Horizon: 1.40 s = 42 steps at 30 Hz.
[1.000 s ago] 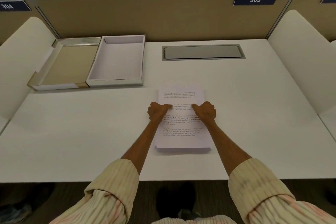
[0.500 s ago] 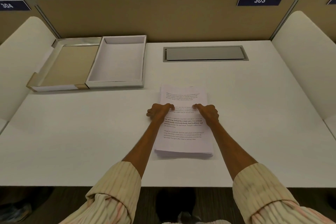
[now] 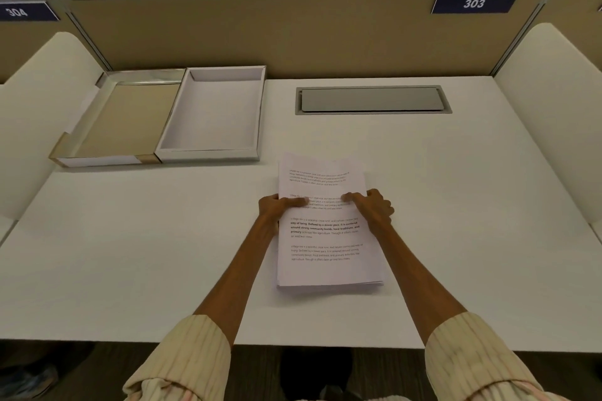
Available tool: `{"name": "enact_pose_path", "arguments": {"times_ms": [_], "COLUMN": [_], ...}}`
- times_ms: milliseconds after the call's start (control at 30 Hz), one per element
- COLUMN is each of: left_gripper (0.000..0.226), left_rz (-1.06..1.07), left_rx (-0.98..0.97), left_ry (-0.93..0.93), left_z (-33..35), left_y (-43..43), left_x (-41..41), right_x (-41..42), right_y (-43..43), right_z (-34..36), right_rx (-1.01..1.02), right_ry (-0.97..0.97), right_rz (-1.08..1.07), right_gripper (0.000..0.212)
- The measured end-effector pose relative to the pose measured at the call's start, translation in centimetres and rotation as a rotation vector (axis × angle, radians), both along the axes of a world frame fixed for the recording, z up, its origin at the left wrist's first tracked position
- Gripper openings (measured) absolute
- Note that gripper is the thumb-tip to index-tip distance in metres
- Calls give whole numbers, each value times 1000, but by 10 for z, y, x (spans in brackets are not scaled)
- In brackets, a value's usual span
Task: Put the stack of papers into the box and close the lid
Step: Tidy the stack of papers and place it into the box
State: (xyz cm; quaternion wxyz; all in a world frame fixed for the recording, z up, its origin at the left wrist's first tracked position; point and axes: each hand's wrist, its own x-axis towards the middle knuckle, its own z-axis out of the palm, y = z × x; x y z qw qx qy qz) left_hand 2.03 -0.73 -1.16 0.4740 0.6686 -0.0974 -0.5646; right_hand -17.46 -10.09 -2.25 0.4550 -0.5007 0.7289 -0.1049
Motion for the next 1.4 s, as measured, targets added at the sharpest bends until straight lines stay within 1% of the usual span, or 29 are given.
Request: {"name": "enact_pose_path", "arguments": {"times_ms": [167, 233, 267, 300, 333, 400, 433, 533, 600, 667, 767, 833, 900, 967, 1100, 1233, 1300, 1367, 1400], "left_gripper": [50, 50, 51, 50, 48, 43, 41, 44, 50, 55, 57, 54, 52, 50, 48, 55, 53, 49, 46], "left_rz": [-6, -64, -96, -121, -137, -146, -139, -104, -78, -53, -46, -44, -57, -96, -126, -118, -39, 90, 156], "left_rx": [-193, -247, -267, -283, -296, -317, -325, -357, -389, -444, -551, -623, -688, -716, -651, -656, -692, -739, -748], "left_ry": [15, -7, -17, -21, -22, -25, -30, -55, -74, -92, -150, -227, -317, -378, -414, -463, -451, -444, -469], "left_z": [4, 13, 18, 22, 25, 28, 30, 33, 38, 47, 66, 79, 88, 89, 78, 82, 89, 101, 108], "left_y": [8, 5, 3, 1, -1, -2, -1, -1, -4, -7, -13, -15, -14, -9, 3, 1, 0, -1, -2], "left_x": [9, 13, 13, 13, 14, 15, 17, 22, 23, 25, 30, 34, 36, 35, 23, 21, 19, 12, 7], "right_x": [-6, -3, 0, 2, 3, 0, -3, -8, -4, 0, 3, 4, 3, -1, -3, 6, 11, 18, 22], "right_y": [-8, -14, -16, -19, -21, -24, -25, -25, -21, -18, -15, -12, -6, 2, 19, 24, 24, 25, 26], "right_z": [2, 5, 7, 10, 12, 16, 17, 24, 36, 52, 80, 98, 109, 107, 84, 83, 89, 97, 103], "right_rx": [23, 67, 103, 134, 148, 140, 117, -17, -132, -252, -424, -528, -589, -599, -571, -608, -641, -713, -759], "right_ry": [-224, -444, -570, -668, -724, -748, -746, -787, -809, -821, -827, -831, -853, -895, -928, -962, -971, -959, -943], "right_rz": [-10, -25, -34, -39, -37, -24, -7, 33, 18, 24, 74, 108, 128, 132, 109, 50, -8, -81, -133], "right_gripper": [73, 64, 64, 69, 76, 85, 83, 52, 38, 37, 36, 28, 25, 28, 53, 53, 51, 51, 53]}}
